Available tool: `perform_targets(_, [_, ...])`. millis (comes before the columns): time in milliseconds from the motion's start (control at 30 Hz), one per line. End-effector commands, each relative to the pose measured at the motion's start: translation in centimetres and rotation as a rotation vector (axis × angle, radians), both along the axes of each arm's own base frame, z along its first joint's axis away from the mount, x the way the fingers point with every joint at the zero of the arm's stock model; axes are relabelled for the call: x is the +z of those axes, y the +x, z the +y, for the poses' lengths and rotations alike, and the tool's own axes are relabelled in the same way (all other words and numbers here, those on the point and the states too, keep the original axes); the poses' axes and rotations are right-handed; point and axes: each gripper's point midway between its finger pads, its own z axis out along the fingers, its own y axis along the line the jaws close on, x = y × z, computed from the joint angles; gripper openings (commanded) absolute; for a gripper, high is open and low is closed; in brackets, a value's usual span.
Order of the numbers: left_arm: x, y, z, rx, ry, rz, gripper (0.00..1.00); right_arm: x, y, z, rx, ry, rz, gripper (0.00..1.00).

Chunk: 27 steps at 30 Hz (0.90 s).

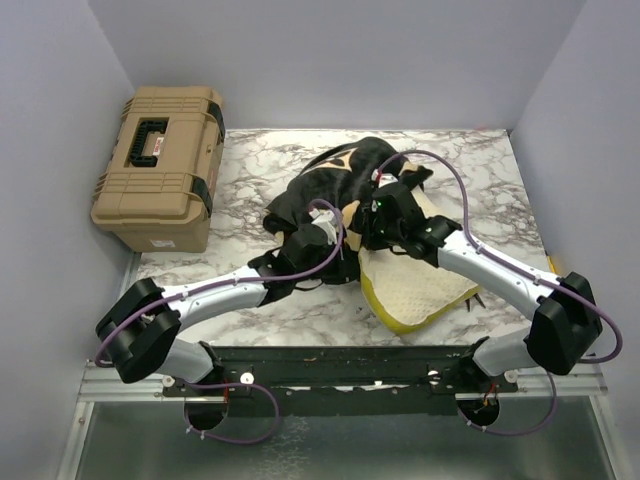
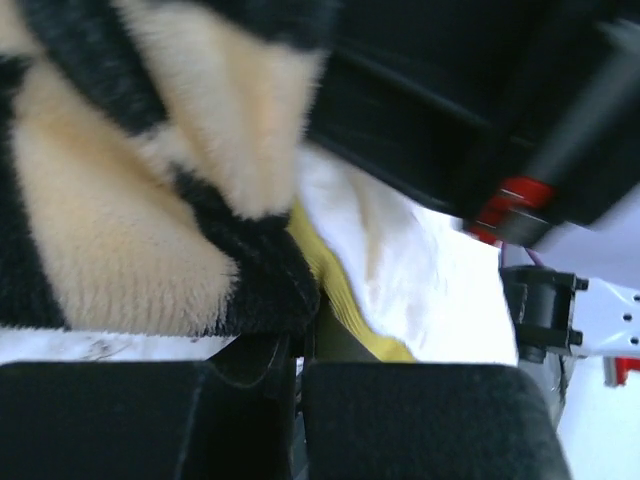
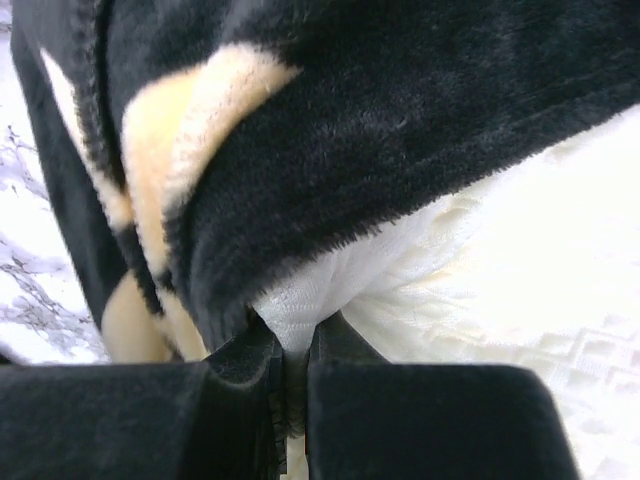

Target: Put the pillow into the pillowcase

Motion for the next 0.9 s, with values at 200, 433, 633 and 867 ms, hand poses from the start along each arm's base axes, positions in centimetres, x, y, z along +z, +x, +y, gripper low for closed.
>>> perform_targets(200, [4.9,-7.1,-2.4,-0.26,0.037,-0.266,0.0,1.9,3.1,2.6,0.017,0.184,-0.101,0.0])
perform_targets(433, [3.1,-11.3,-0.8,-0.425,0.11,-0.241,0.11,1.8,0.2,4.9,0.3,0.265,-0.091,0.11])
perform_targets(633, [4.1,-8.2,2.5,-0.283,0.302,-0.326,0.79,0.0,-0.8,1.2,0.197,0.107,-0.005,0.7])
perform_targets(867, [10.7,-1.6,5.2,0.021,0.337,-0.452,0.91,-0.4,-2.0,-4.6,0.023,0.012,0.094,0.88])
